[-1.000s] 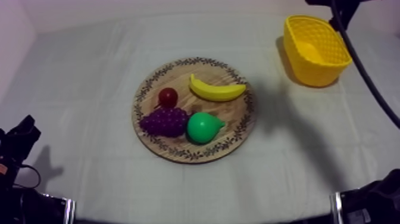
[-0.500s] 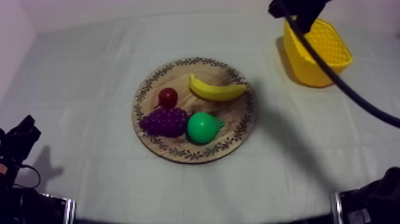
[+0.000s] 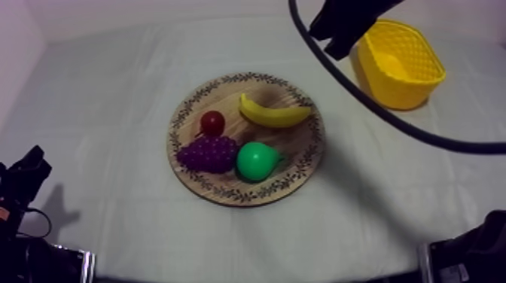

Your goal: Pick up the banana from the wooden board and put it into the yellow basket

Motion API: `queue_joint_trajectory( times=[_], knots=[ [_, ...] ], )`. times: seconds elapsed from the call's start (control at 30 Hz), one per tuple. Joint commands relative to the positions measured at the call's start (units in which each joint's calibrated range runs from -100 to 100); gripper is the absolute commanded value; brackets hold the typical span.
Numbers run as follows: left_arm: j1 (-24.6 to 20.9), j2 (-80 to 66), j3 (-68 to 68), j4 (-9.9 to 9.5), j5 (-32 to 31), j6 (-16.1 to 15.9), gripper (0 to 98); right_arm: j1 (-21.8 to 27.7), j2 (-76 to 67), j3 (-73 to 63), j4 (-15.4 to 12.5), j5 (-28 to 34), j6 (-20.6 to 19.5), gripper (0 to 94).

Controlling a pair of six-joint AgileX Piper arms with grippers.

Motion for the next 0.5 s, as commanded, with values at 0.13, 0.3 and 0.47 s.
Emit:
queue_joint_trajectory(
  times=[0.13,0.3,0.47],
  knots=[
    [0.0,0.0,0.0,0.03,0.0,0.0,0.1,0.1,1.2,-2.0,1.1,0.9,-1.1,4.4],
    [0.0,0.0,0.0,0.03,0.0,0.0,0.1,0.8,1.9,-2.4,0.5,2.7,-1.3,35.1],
    [0.0,0.0,0.0,0.03,0.0,0.0,0.1,1.2,2.4,-1.5,0.1,4.6,-1.0,58.8]
  ],
)
